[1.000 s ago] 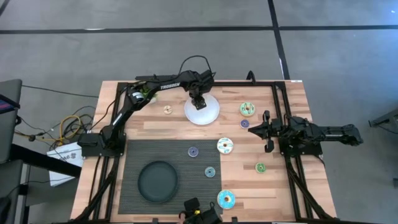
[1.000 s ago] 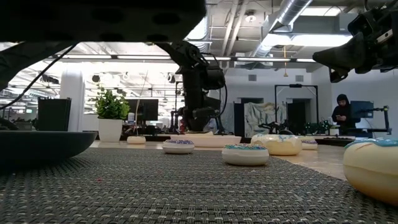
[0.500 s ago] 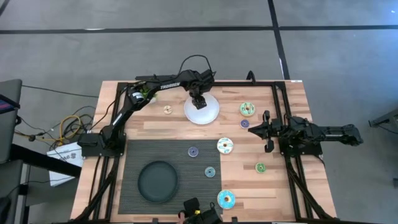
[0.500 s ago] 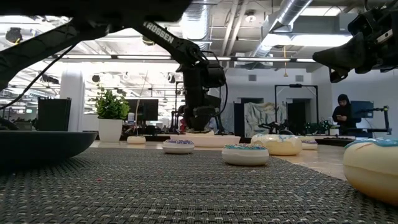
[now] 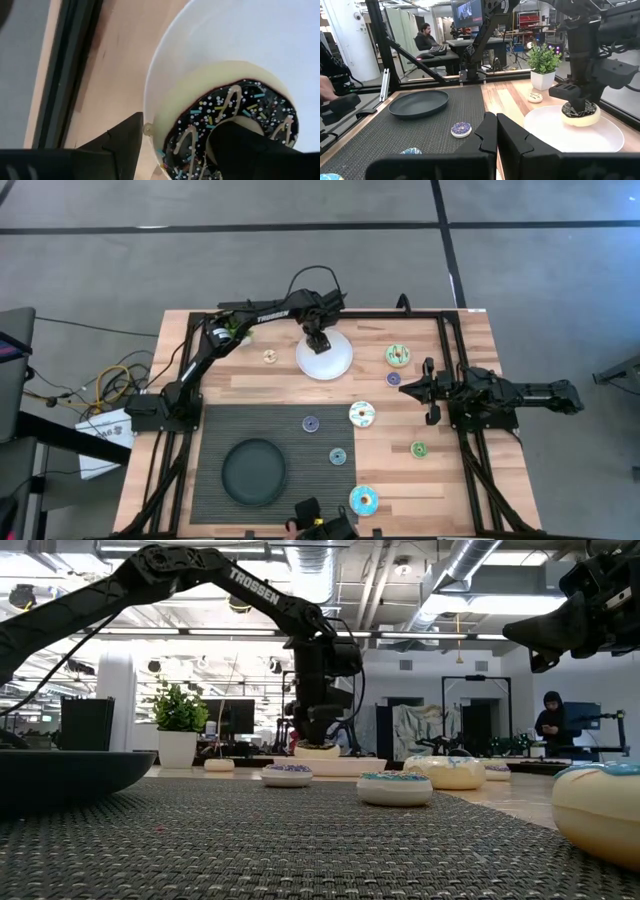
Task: Pick & Place donuts
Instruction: Put the large black donut on the white plate
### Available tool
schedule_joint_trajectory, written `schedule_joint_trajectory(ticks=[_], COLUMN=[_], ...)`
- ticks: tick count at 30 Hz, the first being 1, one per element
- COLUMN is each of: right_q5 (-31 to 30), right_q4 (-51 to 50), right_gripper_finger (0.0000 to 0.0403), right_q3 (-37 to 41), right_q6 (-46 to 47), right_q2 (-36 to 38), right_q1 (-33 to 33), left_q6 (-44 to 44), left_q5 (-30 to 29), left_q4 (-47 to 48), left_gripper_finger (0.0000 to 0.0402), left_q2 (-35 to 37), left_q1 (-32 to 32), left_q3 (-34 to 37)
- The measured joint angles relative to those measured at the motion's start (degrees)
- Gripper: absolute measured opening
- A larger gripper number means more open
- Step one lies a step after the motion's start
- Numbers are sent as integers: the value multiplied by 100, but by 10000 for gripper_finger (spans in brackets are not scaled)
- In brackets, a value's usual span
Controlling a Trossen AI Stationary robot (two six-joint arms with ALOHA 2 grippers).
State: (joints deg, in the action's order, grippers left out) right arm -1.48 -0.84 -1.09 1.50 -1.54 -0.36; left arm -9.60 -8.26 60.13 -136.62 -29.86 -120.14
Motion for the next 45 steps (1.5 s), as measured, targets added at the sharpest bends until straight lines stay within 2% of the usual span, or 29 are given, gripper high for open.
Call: schedule_joint_trajectory(ticks=[4, 10, 22, 25, 29, 33, 37, 45], right_q5=[0, 0, 0, 0, 0, 0, 0, 0], right_q4=[0, 0, 0, 0, 0, 0, 0, 0], right_gripper_finger=[0, 0, 0, 0, 0, 0, 0, 0], right_q3=[1, 0, 0, 0, -1, 1, 1, 1], right_q6=[1, 1, 0, 1, 0, 0, -1, 0], right_q2=[1, 0, 1, 0, 0, 1, 1, 1], right_q1=[0, -1, 0, -2, -1, -1, -2, -2], left_q6=[-10, 111, 70, 202, 135, 521, 564, 557], left_q5=[130, -13, 433, 198, 243, 181, 480, 636], left_q4=[-2, 36, 71, 97, 154, 143, 188, 189], left_gripper_finger=[211, 211, 210, 210, 210, 210, 210, 210], left_q2=[0, 0, 0, 0, 0, 0, 0, 0], left_q1=[4, 19, 31, 30, 30, 21, 17, -3], left_q3=[0, 0, 0, 0, 0, 0, 0, 0])
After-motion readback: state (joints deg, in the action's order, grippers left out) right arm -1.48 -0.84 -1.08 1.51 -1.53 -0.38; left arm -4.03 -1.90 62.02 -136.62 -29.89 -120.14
